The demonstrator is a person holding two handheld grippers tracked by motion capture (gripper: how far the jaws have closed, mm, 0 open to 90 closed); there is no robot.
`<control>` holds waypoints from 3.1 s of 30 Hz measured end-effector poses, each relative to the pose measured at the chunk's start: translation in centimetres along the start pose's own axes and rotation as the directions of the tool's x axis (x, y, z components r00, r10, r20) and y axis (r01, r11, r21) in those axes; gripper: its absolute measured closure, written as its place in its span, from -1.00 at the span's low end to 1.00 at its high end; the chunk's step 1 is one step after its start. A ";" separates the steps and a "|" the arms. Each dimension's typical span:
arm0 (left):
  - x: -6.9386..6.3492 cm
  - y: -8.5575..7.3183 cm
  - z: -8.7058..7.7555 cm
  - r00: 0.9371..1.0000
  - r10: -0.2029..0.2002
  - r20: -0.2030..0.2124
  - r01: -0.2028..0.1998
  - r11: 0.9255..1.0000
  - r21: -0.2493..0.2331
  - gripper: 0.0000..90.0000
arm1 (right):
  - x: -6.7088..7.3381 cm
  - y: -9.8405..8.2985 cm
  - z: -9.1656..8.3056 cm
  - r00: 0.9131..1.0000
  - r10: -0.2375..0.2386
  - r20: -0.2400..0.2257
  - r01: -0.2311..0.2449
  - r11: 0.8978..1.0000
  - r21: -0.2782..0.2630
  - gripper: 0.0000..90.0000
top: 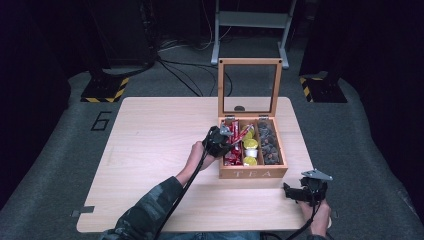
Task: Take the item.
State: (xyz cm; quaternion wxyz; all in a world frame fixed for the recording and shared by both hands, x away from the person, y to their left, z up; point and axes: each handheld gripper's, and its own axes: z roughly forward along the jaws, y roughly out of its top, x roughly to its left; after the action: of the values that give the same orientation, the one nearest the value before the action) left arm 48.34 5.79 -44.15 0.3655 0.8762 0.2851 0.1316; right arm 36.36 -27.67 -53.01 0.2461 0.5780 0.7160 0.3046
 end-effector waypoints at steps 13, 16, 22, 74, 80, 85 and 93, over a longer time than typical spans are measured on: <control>0.3 -0.2 -1.7 1.000 0.008 -0.008 -0.008 0.997 -0.073 0.97 | 0.0 0.0 0.0 1.000 0.000 0.000 0.000 1.000 0.000 -0.99; 0.4 -0.2 -2.2 1.000 0.005 -0.007 -0.006 0.996 -0.084 0.98 | 0.0 0.0 0.0 1.000 0.000 0.000 0.000 1.000 0.000 -1.00; 0.6 -0.3 -3.2 1.000 0.019 -0.020 -0.021 0.995 -0.102 0.97 | 0.0 0.0 0.0 1.000 0.000 0.000 0.000 1.000 0.000 -1.00; 3.7 -4.0 -9.7 0.993 -0.053 -0.109 0.029 0.978 -0.205 0.97 | 0.0 0.0 0.0 1.000 0.001 0.001 -0.001 1.000 0.000 -1.00; 4.0 -4.4 -10.3 0.992 -0.062 -0.113 0.036 0.974 -0.225 0.97 | 0.0 0.0 0.0 1.000 0.001 0.001 -0.001 1.000 0.000 -1.00; 4.6 -4.9 -10.7 0.991 -0.063 -0.122 0.034 0.974 -0.224 0.97 | 0.0 0.0 0.0 1.000 0.001 0.001 -0.001 1.000 0.000 -1.00; 5.4 -5.5 -11.6 0.985 -0.091 -0.147 0.053 0.968 -0.244 0.97 | 0.0 0.0 0.0 1.000 0.001 0.001 -0.001 1.000 0.000 -1.00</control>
State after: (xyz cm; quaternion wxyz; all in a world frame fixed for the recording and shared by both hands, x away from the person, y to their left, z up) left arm 45.40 18.74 -39.88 0.4494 0.8018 0.3267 0.2201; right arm 36.36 -27.66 -53.01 0.2463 0.5785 0.7156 0.3044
